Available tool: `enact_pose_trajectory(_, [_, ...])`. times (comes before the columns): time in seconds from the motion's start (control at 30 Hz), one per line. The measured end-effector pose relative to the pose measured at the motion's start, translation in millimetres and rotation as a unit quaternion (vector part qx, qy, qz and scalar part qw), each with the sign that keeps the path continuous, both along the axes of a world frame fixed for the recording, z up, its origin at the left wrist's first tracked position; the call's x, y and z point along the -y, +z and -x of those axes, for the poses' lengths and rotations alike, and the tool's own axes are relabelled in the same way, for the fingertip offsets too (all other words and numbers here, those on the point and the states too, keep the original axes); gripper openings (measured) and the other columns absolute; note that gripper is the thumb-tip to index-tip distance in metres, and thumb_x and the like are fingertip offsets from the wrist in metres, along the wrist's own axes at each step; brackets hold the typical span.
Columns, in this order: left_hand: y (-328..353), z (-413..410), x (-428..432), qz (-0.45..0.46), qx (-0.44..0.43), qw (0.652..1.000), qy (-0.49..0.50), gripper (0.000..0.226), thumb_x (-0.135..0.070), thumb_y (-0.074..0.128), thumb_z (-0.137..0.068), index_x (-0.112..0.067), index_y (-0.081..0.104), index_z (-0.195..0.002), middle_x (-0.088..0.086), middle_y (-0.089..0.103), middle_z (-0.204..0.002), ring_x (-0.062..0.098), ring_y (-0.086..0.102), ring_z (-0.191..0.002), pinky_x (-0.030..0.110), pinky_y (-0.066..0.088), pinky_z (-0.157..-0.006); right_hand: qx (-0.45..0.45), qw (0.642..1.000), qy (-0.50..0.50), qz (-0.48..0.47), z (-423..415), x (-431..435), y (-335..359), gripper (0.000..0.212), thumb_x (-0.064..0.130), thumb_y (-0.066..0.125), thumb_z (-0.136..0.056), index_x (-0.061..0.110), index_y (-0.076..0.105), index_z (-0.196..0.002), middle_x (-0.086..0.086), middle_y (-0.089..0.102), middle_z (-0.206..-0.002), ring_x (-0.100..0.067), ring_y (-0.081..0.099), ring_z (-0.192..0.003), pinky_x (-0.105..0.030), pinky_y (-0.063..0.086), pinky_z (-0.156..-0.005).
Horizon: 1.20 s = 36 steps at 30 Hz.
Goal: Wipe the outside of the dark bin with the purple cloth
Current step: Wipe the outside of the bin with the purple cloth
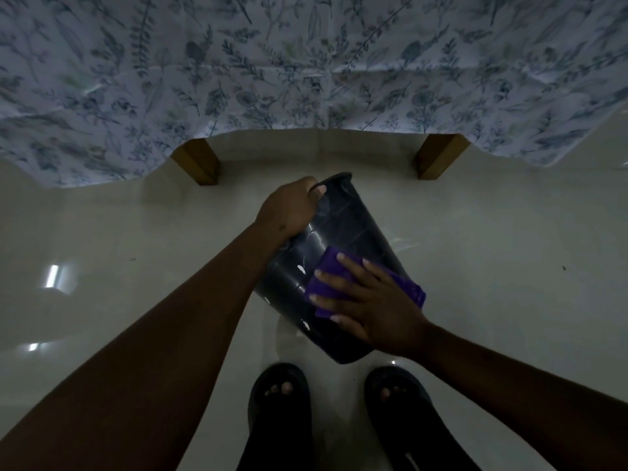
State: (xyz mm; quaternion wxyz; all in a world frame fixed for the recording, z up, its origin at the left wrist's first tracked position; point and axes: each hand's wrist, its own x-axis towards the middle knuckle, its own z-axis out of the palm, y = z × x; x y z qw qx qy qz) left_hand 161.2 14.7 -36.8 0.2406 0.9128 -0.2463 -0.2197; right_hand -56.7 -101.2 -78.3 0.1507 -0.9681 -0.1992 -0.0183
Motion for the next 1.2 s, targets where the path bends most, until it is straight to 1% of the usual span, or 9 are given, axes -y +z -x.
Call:
enact_pose_trajectory(0.13, [-1.9, 0.9, -1.1, 0.004, 0.015, 1.0, 0.003, 0.033, -0.039, 0.035, -0.1, -0.015, 0.055, -0.09, 0.006, 0.06, -0.084, 0.027, 0.059, -0.082, 0.031, 0.036, -0.067, -0.049, 0.982, -0.158, -0.091, -32.1, 1.1, 4.8, 0.047, 0.045, 0.031, -0.101, 0.037, 0.031, -0.147, 0.006, 0.022, -0.16, -0.025, 0.009, -0.15, -0.044, 0.012, -0.118])
enact_pose_trajectory(0.3, [-0.5, 2.7, -2.7, -0.007, 0.019, 0.999, 0.031, 0.037, -0.038, 0.034, -0.101, -0.011, 0.059, -0.097, 0.014, 0.066, -0.101, 0.032, 0.06, -0.094, 0.035, 0.042, -0.077, -0.104, 0.933, -0.288, -0.188, -72.0, 11.1, 2.2, 0.057, 0.048, 0.019, -0.1, 0.026, 0.03, -0.151, 0.0, 0.025, -0.16, -0.022, 0.017, -0.149, -0.045, 0.022, -0.119])
enact_pose_trajectory(0.43, [-1.3, 2.1, 3.3, -0.019, 0.014, 0.999, 0.042, 0.036, -0.039, 0.035, -0.101, -0.012, 0.058, -0.095, 0.014, 0.065, -0.098, 0.032, 0.059, -0.092, 0.032, 0.037, -0.071, -0.046, 0.977, -0.184, -0.098, -28.7, -4.7, 3.1, 0.047, 0.04, 0.032, -0.101, 0.03, 0.036, -0.147, 0.001, 0.026, -0.159, -0.027, 0.017, -0.149, -0.055, 0.017, -0.118])
enact_pose_trajectory(0.5, [-4.5, 2.8, -0.9, -0.013, 0.016, 0.999, 0.043, 0.035, -0.04, 0.035, -0.1, -0.015, 0.056, -0.091, 0.011, 0.063, -0.091, 0.031, 0.059, -0.087, 0.032, 0.039, -0.07, -0.032, 0.992, -0.11, -0.046, -6.0, -10.3, 3.5, 0.044, 0.041, 0.036, -0.1, 0.036, 0.039, -0.143, 0.005, 0.024, -0.159, -0.028, 0.011, -0.15, -0.049, 0.01, -0.119])
enact_pose_trajectory(0.63, [-4.1, 4.1, -6.6, 0.006, 0.008, 0.999, 0.039, 0.035, -0.038, 0.036, -0.101, -0.012, 0.053, -0.086, 0.007, 0.058, -0.083, 0.03, 0.058, -0.084, 0.033, 0.04, -0.07, -0.046, 0.985, -0.137, -0.096, -22.5, -4.5, 5.0, 0.045, 0.043, 0.034, -0.1, 0.036, 0.038, -0.144, 0.005, 0.026, -0.159, -0.025, 0.01, -0.15, -0.045, 0.012, -0.117])
enact_pose_trajectory(0.87, [-0.1, 10.7, -9.3, -0.006, 0.033, 0.997, 0.069, 0.04, -0.04, 0.035, -0.101, -0.01, 0.06, -0.095, 0.011, 0.064, -0.095, 0.024, 0.055, -0.083, 0.03, 0.035, -0.071, -0.189, 0.869, -0.369, -0.269, -94.7, 19.2, 0.9, 0.056, 0.049, 0.022, -0.101, 0.026, 0.027, -0.152, -0.005, 0.028, -0.159, -0.022, 0.025, -0.146, -0.044, 0.023, -0.118])
enact_pose_trajectory(0.93, [-1.9, 9.5, -6.1, -0.018, 0.028, 0.996, 0.083, 0.039, -0.042, 0.035, -0.1, -0.012, 0.06, -0.095, 0.01, 0.065, -0.098, 0.025, 0.056, -0.085, 0.03, 0.035, -0.071, -0.16, 0.895, -0.37, -0.193, -76.2, -1.1, 7.5, 0.059, 0.051, 0.018, -0.1, 0.026, 0.022, -0.153, -0.005, 0.022, -0.161, -0.026, 0.02, -0.148, -0.043, 0.019, -0.119])
enact_pose_trajectory(1.07, [-2.6, 7.5, -1.8, -0.018, 0.02, 0.996, 0.082, 0.039, -0.042, 0.035, -0.1, -0.013, 0.061, -0.099, 0.011, 0.066, -0.102, 0.03, 0.06, -0.094, 0.031, 0.036, -0.072, -0.112, 0.966, -0.234, -0.009, -18.4, -49.9, 16.9, 0.061, 0.052, 0.019, -0.099, 0.03, 0.004, -0.154, 0.0, -0.005, -0.164, -0.029, -0.011, -0.149, -0.045, -0.004, -0.117])
enact_pose_trajectory(1.2, [1.2, 8.2, -3.1, 0.006, 0.027, 0.997, 0.069, 0.038, -0.039, 0.035, -0.101, -0.01, 0.06, -0.101, 0.013, 0.066, -0.102, 0.026, 0.059, -0.09, 0.031, 0.038, -0.072, -0.097, 0.968, -0.232, -0.023, -24.4, -38.3, 13.2, 0.056, 0.049, 0.02, -0.101, 0.033, 0.009, -0.153, 0.004, 0.0, -0.164, -0.024, -0.008, -0.15, -0.045, 0.003, -0.117])
